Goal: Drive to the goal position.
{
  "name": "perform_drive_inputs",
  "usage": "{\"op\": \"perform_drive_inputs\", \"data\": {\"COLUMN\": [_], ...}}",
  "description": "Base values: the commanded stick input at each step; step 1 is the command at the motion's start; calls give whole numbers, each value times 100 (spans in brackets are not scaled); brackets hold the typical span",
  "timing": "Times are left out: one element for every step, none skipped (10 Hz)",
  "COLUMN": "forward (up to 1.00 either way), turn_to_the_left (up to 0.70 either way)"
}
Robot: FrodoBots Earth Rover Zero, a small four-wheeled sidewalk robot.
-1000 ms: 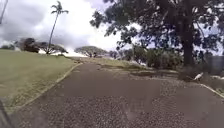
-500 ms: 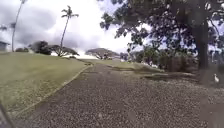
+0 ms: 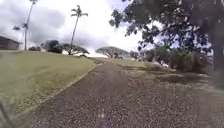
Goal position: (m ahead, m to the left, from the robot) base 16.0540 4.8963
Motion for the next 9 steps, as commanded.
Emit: {"op": "perform_drive_inputs", "data": {"forward": [70,70,70,70,70,70,70,70,70], "turn_to_the_left": [0,0,-17,-35,-35,-35,-31,-2,0]}}
